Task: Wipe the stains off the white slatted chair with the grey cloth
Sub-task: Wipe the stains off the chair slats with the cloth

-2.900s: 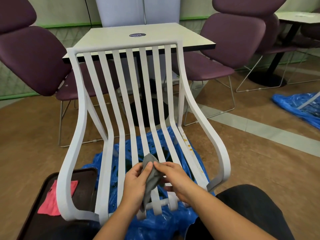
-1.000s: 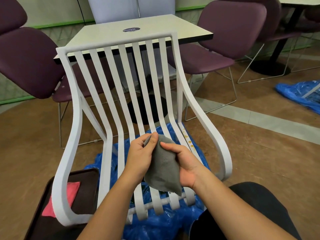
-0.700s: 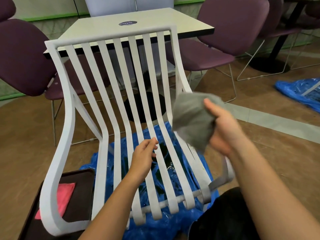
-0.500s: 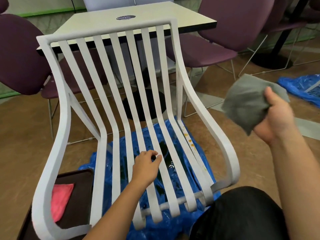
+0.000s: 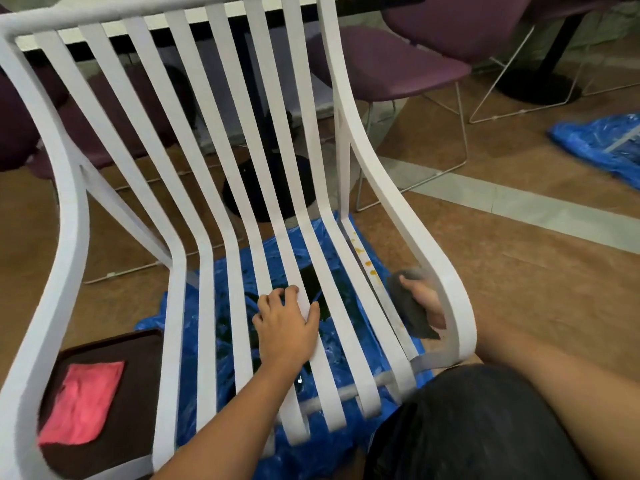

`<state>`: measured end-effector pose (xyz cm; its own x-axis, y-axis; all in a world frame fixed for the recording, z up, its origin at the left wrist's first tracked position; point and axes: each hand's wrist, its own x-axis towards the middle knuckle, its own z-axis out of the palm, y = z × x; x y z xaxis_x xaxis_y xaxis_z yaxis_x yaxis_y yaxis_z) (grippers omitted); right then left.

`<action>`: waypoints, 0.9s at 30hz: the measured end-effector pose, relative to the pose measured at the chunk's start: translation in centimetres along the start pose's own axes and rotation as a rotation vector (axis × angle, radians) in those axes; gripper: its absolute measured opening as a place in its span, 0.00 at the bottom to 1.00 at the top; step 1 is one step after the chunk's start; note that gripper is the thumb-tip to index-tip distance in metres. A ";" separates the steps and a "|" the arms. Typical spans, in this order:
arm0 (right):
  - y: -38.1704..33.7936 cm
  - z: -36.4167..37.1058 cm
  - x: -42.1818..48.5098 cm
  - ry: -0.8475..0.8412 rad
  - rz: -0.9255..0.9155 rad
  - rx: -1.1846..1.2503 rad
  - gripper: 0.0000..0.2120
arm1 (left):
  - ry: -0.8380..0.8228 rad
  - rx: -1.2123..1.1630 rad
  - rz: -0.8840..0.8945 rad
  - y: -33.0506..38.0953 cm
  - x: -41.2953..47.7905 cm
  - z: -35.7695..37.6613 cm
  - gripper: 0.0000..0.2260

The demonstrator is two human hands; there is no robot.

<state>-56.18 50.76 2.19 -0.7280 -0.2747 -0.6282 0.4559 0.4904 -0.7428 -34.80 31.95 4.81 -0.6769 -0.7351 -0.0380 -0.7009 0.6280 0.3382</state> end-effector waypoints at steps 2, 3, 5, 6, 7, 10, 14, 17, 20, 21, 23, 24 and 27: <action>-0.9 1.7 -2.8 -0.084 0.035 -0.054 0.16 | 0.009 -0.003 0.002 0.0 0.0 0.0 0.23; -1.0 2.0 -3.8 -0.181 0.077 -0.019 0.13 | 0.011 -0.001 0.003 0.0 0.0 0.0 0.23; -0.6 2.1 -4.2 -0.294 0.089 0.067 0.14 | 0.008 0.002 0.000 0.1 0.1 -0.1 0.23; -0.1 2.1 -3.9 -0.258 0.069 0.074 0.19 | 0.004 0.005 -0.001 0.2 0.1 -0.1 0.23; 0.5 2.3 -3.4 -0.210 0.044 0.108 0.22 | 0.000 0.009 -0.003 0.2 0.1 -0.1 0.24; 2.4 2.7 -2.7 -0.217 0.018 0.003 0.16 | -0.011 0.017 0.003 0.4 0.1 -0.1 0.23; 4.4 3.1 -1.7 -0.099 -0.243 -0.463 0.03 | -0.038 0.054 0.011 0.4 0.1 -0.1 0.25; 5.0 3.2 0.0 -0.140 -0.283 -0.582 0.08 | -0.063 0.080 0.023 0.4 0.0 0.0 0.25; 4.1 3.4 1.5 -0.197 -0.276 -0.544 0.04 | -0.074 0.082 0.040 0.4 0.1 0.0 0.25; 3.5 3.5 1.8 -0.214 -0.275 -0.541 0.03 | -0.072 0.077 0.044 0.4 0.1 0.0 0.25; 2.1 4.0 2.9 -0.244 -0.275 -0.529 0.03 | -0.070 0.070 0.044 0.3 0.2 0.1 0.24; 1.3 4.3 3.5 -0.249 -0.285 -0.523 0.03 | -0.072 0.070 0.044 0.4 0.1 0.1 0.23; -0.9 5.5 6.1 -0.259 -0.321 -0.509 0.03 | -0.074 0.071 0.044 0.3 0.3 0.1 0.23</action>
<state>-58.26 44.06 -2.22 -0.6116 -0.6318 -0.4762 -0.1096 0.6637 -0.7399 -35.21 31.97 4.78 -0.7201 -0.6874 -0.0945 -0.6826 0.6775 0.2740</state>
